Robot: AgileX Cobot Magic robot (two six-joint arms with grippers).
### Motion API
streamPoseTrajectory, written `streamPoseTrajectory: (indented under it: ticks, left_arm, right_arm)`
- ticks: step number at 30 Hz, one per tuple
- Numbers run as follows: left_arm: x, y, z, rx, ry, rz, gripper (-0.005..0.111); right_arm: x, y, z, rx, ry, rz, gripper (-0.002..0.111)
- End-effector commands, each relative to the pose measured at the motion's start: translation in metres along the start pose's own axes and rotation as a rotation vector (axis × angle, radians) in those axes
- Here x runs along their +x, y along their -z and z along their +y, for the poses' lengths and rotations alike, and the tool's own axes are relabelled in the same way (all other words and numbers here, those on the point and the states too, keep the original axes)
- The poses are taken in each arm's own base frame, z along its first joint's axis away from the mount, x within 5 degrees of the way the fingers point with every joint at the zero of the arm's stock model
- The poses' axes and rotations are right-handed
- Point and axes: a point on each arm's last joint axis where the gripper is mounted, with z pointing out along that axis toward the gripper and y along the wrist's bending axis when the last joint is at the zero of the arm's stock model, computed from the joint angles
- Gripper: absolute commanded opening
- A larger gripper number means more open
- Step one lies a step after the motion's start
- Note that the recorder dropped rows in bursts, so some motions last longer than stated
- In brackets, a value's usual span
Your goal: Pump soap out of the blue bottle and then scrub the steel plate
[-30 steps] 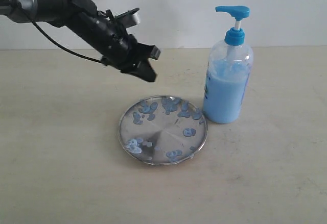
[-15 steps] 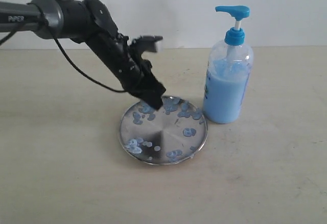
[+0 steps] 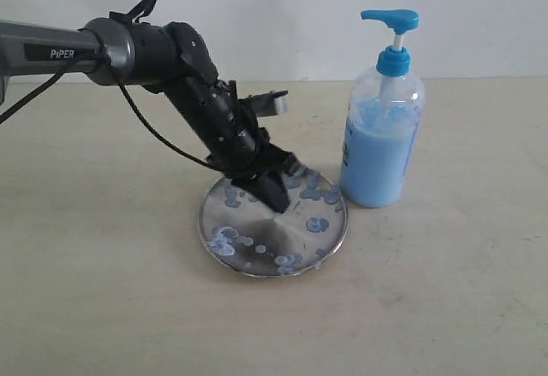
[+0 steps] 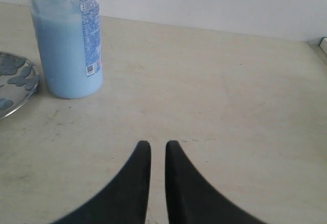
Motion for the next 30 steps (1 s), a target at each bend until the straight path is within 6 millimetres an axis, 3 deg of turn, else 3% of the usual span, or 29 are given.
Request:
streamPoseTrajectory:
  ticks: [1,6,9,12,14,18,23,26,30]
  left_arm:
    - [-0.006,0.007,-0.028,0.252,-0.236,-0.079,0.004]
    - [0.006,0.017,-0.01,0.008,-0.273,0.106,0.004]
    - [-0.015,0.022,0.004,-0.199,-0.211,-0.094,0.004]
    - [-0.029,0.025,0.01,-0.282,-0.147,-0.248,0.004]
    - [-0.025,0.022,0.01,-0.276,-0.153,-0.208,0.004]
    - [0.001,0.02,0.01,-0.24,-0.227,0.09,0.004]
    - [0.004,0.028,-0.017,-0.014,-0.339,0.094,0.004]
    - [0.005,0.046,-0.028,-0.01,-0.362,0.053,0.004]
    - [0.015,0.095,-0.044,-0.037,-0.413,-0.089,0.004]
  right_arm:
    - [-0.001,0.0,0.0,0.001,-0.007,-0.009,0.001]
    - [-0.001,0.0,0.0,0.001,-0.007,-0.009,0.001]
    - [-0.001,0.0,0.0,0.001,-0.007,-0.009,0.001]
    - [-0.001,0.0,0.0,0.001,-0.007,-0.009,0.001]
    - [-0.001,0.0,0.0,0.001,-0.007,-0.009,0.001]
    - [-0.001,0.0,0.0,0.001,-0.007,-0.009,0.001]
    - [-0.001,0.0,0.0,0.001,-0.007,-0.009,0.001]
    - [-0.001,0.0,0.0,0.001,-0.007,-0.009,0.001]
    - [-0.001,0.0,0.0,0.001,-0.007,-0.009,0.001]
